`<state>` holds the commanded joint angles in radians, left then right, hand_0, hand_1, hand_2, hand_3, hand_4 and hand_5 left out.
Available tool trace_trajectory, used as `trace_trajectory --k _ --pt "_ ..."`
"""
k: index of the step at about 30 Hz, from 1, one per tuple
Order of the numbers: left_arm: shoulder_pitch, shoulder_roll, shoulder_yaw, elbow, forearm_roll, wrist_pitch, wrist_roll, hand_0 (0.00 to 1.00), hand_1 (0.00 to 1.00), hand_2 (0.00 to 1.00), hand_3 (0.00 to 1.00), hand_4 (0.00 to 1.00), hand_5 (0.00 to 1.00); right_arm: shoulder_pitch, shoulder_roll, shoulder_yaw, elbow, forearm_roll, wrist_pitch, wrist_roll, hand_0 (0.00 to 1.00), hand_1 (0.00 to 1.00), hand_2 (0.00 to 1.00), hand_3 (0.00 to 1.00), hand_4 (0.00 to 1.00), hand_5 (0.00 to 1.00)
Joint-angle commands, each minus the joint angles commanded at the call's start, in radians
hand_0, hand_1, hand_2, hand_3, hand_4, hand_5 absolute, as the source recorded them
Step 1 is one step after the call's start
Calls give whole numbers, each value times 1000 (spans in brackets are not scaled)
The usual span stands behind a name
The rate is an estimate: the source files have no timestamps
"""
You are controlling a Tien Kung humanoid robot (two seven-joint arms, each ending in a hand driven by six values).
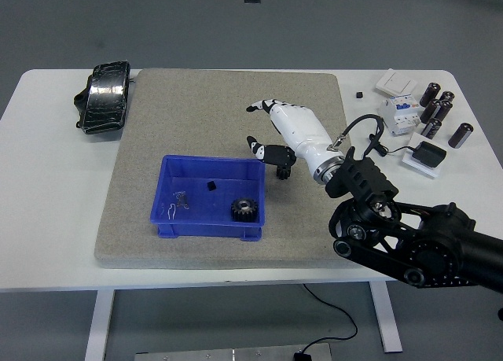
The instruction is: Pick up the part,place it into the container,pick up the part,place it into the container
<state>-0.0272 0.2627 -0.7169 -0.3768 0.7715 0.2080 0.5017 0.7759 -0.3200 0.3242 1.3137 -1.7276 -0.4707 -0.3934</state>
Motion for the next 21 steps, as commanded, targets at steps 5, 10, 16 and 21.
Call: trace_trajectory --k 5,10,16,21 --pt "-2 0 0 0 0 0 -1 683 667 593 554 611 382 6 -8 -49 -80 23 30 8 613 721 804 752 631 304" --pt "-3 0 3 0 -3 1 -2 683 667 593 555 608 381 4 -13 -78 -105 33 51 14 590 699 800 751 632 303" --pt "-4 0 5 0 -7 2 -4 683 667 594 553 607 384 2 -17 -112 -124 50 62 21 570 690 796 749 634 303" --pt "-6 0 6 1 -7 2 -5 683 667 594 553 605 383 6 -10 -149 -133 64 63 28 561 687 793 749 634 304"
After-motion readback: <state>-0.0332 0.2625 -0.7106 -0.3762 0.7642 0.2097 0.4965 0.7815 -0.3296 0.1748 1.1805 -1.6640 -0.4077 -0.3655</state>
